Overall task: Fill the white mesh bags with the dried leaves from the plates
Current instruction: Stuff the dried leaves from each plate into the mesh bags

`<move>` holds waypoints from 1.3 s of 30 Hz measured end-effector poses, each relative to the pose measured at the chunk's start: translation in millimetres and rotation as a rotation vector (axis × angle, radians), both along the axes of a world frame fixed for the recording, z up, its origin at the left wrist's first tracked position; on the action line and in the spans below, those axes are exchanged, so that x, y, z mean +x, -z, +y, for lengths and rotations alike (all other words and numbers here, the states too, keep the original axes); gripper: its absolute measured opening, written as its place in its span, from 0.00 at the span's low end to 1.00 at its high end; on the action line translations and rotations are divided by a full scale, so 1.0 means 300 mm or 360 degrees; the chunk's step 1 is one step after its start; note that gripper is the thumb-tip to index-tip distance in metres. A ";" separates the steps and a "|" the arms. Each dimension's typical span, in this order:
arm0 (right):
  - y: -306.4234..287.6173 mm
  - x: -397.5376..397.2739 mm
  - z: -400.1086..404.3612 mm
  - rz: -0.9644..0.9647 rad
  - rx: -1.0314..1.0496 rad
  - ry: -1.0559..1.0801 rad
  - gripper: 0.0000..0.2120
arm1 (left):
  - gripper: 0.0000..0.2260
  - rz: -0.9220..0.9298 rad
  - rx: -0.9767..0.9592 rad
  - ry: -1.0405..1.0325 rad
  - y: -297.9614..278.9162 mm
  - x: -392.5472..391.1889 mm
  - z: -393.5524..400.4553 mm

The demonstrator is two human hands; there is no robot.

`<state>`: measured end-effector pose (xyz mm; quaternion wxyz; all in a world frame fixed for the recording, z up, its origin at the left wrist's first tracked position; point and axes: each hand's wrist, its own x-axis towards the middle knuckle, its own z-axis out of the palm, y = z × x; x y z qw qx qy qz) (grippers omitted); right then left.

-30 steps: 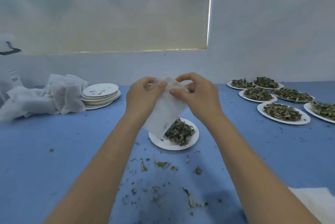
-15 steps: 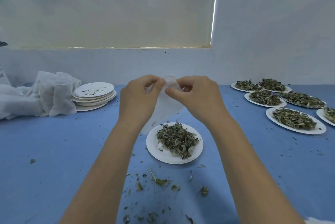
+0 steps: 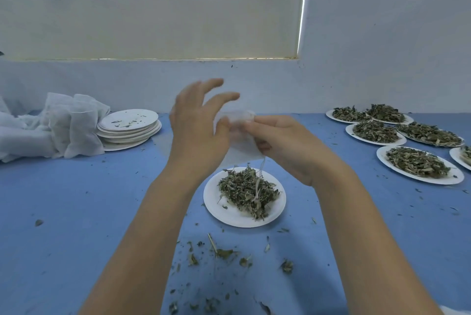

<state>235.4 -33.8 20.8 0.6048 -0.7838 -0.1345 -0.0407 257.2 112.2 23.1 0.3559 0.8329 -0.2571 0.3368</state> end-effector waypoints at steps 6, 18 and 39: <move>-0.013 -0.020 -0.026 0.0242 0.0728 -0.0312 0.14 | 0.40 0.0197 0.0342 0.0576 0.035 -0.045 -0.054; -0.033 -0.073 -0.099 0.0392 0.0509 -0.0616 0.28 | 0.34 -0.0201 0.0690 0.0222 0.059 -0.063 -0.036; 0.264 0.096 -0.015 0.0098 -0.1371 0.0593 0.21 | 0.24 0.0234 0.0926 -0.0229 0.316 0.155 0.135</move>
